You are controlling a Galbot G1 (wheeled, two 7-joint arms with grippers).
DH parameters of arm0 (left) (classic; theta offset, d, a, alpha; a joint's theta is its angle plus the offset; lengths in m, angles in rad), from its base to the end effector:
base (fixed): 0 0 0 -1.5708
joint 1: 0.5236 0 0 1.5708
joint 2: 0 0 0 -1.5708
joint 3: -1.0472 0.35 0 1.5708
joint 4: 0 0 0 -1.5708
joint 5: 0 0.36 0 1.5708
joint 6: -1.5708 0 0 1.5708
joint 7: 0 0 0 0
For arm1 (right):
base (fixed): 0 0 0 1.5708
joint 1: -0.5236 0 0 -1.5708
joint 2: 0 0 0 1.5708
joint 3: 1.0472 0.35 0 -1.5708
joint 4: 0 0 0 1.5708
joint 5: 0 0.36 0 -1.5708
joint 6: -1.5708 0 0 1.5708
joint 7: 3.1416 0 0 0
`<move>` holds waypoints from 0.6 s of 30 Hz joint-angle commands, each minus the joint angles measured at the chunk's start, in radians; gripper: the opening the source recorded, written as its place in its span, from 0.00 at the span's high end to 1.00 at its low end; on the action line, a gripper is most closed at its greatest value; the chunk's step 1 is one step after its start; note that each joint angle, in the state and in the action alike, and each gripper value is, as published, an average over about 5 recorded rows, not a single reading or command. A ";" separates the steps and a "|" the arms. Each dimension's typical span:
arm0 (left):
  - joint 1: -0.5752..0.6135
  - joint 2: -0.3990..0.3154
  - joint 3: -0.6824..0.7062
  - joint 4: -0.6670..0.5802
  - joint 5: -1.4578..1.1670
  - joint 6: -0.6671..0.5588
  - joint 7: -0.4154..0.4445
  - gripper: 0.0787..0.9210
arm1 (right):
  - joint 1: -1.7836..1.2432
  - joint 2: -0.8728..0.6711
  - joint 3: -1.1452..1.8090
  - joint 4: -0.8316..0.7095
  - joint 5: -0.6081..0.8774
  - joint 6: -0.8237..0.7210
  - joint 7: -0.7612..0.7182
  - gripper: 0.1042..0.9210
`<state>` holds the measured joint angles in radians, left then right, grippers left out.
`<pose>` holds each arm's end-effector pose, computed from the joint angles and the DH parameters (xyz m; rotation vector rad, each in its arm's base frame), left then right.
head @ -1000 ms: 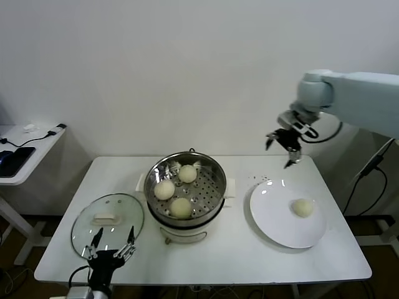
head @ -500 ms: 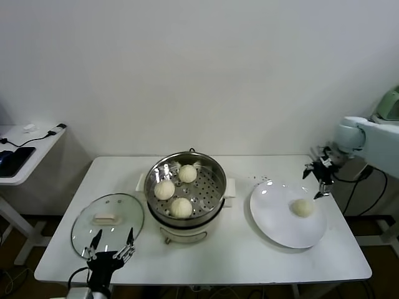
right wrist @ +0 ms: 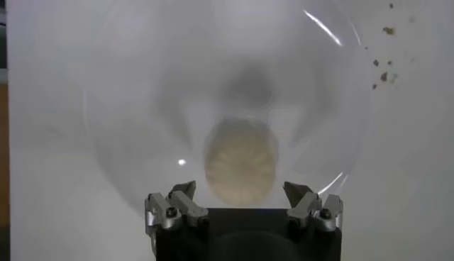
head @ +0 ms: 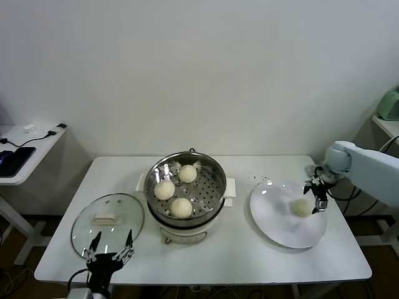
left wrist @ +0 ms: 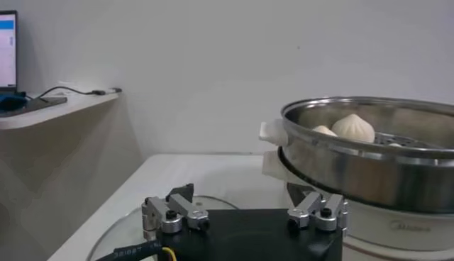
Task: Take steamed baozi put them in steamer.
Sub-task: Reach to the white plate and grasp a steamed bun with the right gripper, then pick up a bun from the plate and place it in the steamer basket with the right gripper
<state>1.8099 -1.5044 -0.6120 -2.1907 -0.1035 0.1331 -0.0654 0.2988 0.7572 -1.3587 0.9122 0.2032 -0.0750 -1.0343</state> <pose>0.1151 0.0352 -0.3020 0.1418 -2.8670 -0.0157 0.5544 -0.2283 -0.2163 1.1714 -1.2501 1.2645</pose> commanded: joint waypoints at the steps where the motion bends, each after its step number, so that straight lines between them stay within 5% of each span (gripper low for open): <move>1: -0.002 0.001 0.001 0.005 0.000 0.000 0.001 0.12 | -0.118 0.047 0.117 -0.088 -0.050 -0.012 0.020 0.12; 9: -0.002 0.003 0.000 0.005 -0.003 0.000 0.000 0.12 | -0.123 0.066 0.129 -0.097 -0.055 -0.014 0.022 0.13; 18: 0.001 0.003 0.001 -0.004 -0.004 0.003 0.000 0.12 | -0.017 0.029 0.050 -0.008 -0.015 -0.034 0.014 0.30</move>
<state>1.8097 -1.5028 -0.6110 -2.1914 -0.1067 0.1340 -0.0654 0.2252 0.7990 -1.2722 0.8588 0.1700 -0.0975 -1.0209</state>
